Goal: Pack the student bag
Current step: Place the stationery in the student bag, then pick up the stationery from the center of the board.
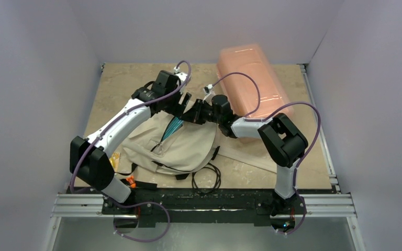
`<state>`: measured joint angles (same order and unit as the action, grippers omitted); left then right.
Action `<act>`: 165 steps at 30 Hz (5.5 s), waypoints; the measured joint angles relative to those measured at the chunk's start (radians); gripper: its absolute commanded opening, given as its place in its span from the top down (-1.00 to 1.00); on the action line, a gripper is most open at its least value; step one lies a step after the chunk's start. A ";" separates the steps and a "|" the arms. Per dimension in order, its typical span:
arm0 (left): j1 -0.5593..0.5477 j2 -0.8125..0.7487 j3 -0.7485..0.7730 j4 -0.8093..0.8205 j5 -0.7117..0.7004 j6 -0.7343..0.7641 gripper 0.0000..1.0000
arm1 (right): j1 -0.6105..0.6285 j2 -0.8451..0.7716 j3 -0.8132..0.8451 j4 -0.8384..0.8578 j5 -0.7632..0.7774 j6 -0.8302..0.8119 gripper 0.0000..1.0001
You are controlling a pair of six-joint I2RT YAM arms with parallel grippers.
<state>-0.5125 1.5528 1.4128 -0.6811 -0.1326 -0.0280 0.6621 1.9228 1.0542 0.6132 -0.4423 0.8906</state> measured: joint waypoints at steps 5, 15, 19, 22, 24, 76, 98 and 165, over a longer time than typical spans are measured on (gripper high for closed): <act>-0.008 0.016 -0.001 -0.085 -0.045 0.050 -0.63 | -0.002 0.002 0.004 -0.002 -0.006 0.000 1.00; -0.078 0.116 0.005 -0.129 -0.204 0.105 -0.52 | -0.003 0.003 0.008 -0.023 -0.012 -0.002 1.00; -0.092 0.134 0.011 -0.121 -0.274 0.111 0.30 | -0.007 0.005 0.008 -0.039 -0.013 -0.001 1.00; -0.090 0.134 0.008 -0.079 -0.340 0.116 0.77 | -0.008 0.005 0.009 -0.035 -0.017 -0.001 1.00; -0.092 0.134 0.008 -0.052 -0.362 0.112 0.97 | -0.008 0.005 0.011 -0.034 -0.017 -0.003 1.00; 0.102 0.058 0.026 0.032 0.229 -0.221 0.96 | 0.040 0.087 0.231 -0.159 0.135 -0.039 0.38; 0.295 -0.404 -0.036 -0.180 0.237 -0.404 -0.99 | 0.039 -0.239 0.253 -0.824 0.388 -0.499 -0.65; 0.680 -0.261 -0.768 -0.474 0.110 -1.231 -0.34 | 0.117 -0.565 0.050 -0.694 0.297 -0.544 -0.64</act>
<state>0.1677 1.2915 0.6449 -1.1549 -0.0223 -1.2587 0.7788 1.3582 1.1046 -0.0807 -0.1452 0.3466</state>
